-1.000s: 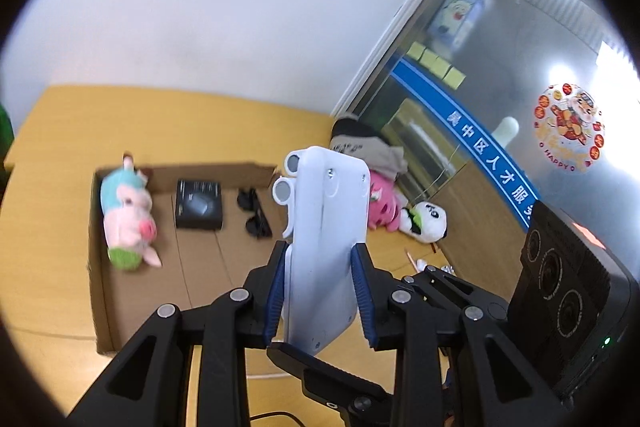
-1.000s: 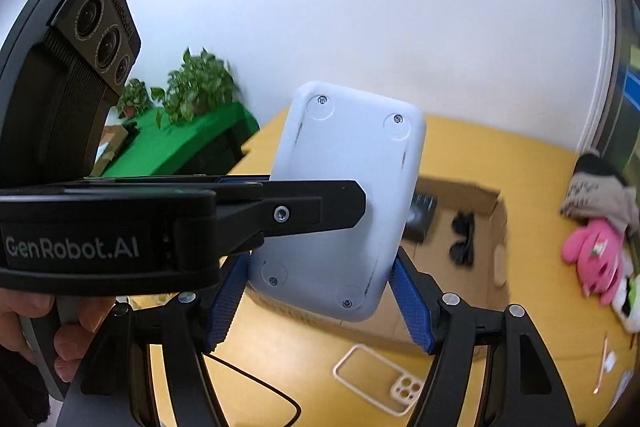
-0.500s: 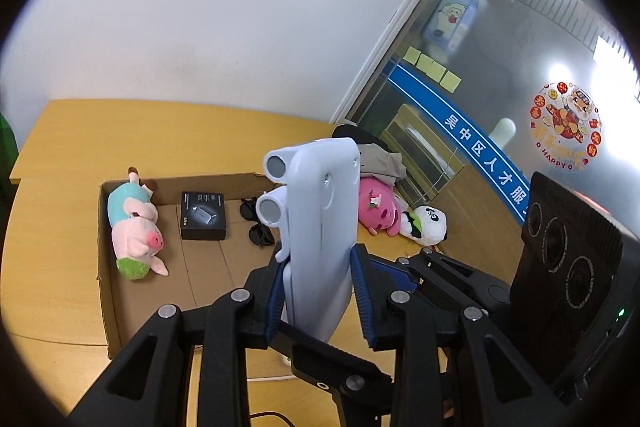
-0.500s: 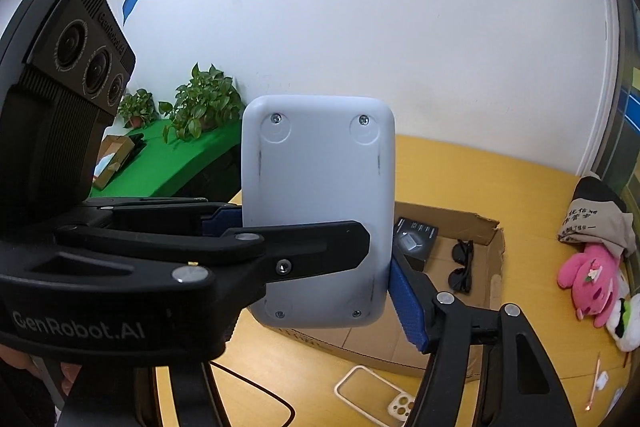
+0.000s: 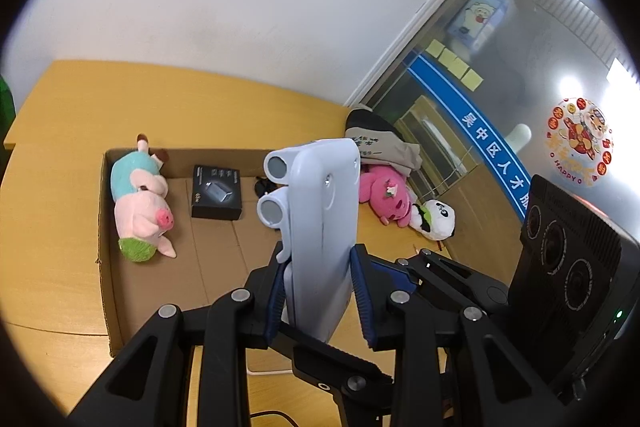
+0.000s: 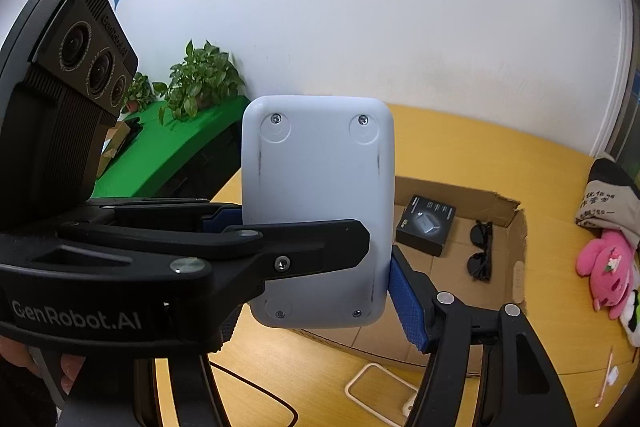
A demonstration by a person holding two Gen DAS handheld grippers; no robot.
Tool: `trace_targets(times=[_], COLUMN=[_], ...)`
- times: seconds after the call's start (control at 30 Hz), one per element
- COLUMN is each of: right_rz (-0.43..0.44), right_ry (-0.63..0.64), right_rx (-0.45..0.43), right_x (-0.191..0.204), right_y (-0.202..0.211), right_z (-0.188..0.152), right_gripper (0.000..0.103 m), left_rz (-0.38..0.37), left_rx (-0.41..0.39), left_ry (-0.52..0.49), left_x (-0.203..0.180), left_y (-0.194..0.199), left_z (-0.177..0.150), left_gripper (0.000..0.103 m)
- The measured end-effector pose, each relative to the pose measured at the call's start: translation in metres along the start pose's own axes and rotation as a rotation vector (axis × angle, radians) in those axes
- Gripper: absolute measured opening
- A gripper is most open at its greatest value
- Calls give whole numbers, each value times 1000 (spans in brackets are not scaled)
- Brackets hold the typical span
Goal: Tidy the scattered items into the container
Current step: 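Carry the power bank in the right gripper over the cardboard box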
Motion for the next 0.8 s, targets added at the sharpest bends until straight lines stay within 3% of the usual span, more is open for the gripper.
trace_targets(times=[0.37, 0.8], right_rz=[35, 138], right_ry=[-44, -300], right_rx=[120, 378], right_x=[-11, -45], right_y=[-79, -219], right_z=[-9, -93], right_gripper=[70, 70], left_rz=[0, 34], left_rx=[98, 397], left_ry=[91, 234], left_x=[67, 176], left_y=[-47, -159], left_z=[-7, -73], left_gripper=[29, 29])
Point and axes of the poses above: each gripper's, at about its wrist camera, not at the fingertips, and y roughly against the way its jaws point, x to its left, z to its top, the point moved 10 cm from there along -y, roughly the way its jaws point, and after that the axes turned 3 degrees about x, right-handed, at the moved point
